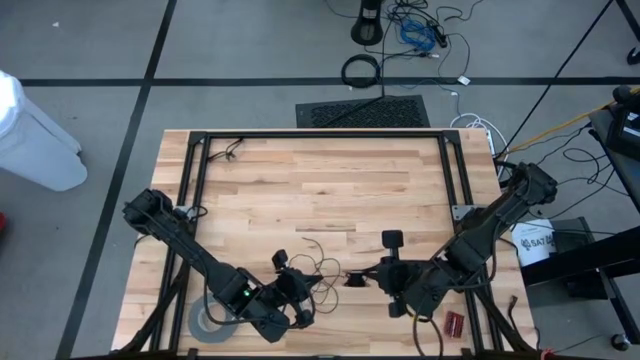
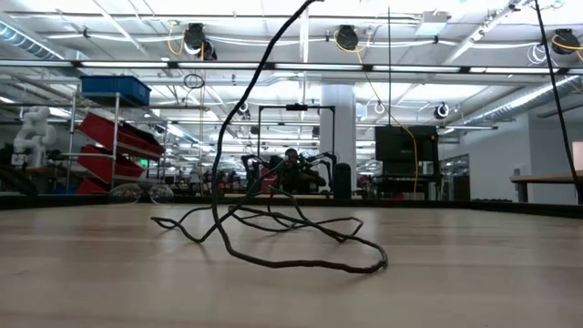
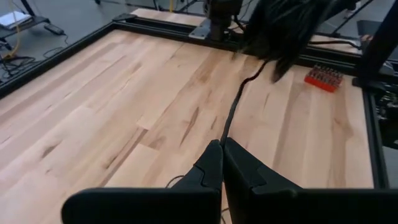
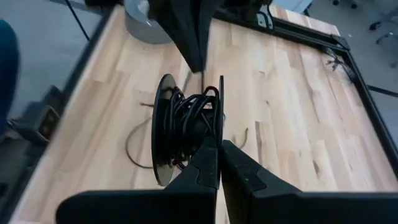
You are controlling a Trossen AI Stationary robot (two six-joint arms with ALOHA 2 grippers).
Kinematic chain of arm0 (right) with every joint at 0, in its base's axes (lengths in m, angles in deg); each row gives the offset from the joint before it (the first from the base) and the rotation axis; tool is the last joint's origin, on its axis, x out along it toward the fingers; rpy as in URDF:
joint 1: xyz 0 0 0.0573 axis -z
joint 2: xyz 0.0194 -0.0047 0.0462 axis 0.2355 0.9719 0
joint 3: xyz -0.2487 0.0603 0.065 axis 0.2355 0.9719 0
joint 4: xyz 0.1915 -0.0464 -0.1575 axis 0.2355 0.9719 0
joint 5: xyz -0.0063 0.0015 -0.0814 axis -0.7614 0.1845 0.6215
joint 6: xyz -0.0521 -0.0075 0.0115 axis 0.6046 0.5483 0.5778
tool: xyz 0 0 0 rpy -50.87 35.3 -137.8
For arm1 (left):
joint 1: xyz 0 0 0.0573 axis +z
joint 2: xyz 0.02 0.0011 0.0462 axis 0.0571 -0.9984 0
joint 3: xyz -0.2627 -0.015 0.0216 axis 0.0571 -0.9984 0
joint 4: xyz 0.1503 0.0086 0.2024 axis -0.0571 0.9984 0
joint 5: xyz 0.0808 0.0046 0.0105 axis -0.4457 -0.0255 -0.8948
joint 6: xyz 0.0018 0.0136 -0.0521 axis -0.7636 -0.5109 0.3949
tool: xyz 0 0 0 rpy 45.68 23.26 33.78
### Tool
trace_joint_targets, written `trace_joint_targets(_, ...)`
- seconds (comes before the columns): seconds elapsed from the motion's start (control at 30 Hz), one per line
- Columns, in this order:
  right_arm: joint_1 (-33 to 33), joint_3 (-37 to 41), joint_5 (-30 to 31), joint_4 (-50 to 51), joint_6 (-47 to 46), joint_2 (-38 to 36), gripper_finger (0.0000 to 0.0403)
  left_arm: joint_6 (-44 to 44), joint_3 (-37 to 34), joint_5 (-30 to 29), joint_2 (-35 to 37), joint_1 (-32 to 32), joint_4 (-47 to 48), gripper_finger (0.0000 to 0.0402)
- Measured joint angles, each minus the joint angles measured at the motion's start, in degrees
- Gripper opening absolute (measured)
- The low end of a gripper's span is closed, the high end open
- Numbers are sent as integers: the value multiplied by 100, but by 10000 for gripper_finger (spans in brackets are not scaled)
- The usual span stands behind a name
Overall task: Coil cords
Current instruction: Coil the black wire onto the spool
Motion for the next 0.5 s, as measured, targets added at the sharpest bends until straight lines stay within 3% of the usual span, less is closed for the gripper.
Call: trace_joint_targets(0.5, 407, 0, -210, 274, 0, 220, 0, 7, 0, 218, 0, 83, 87, 5)
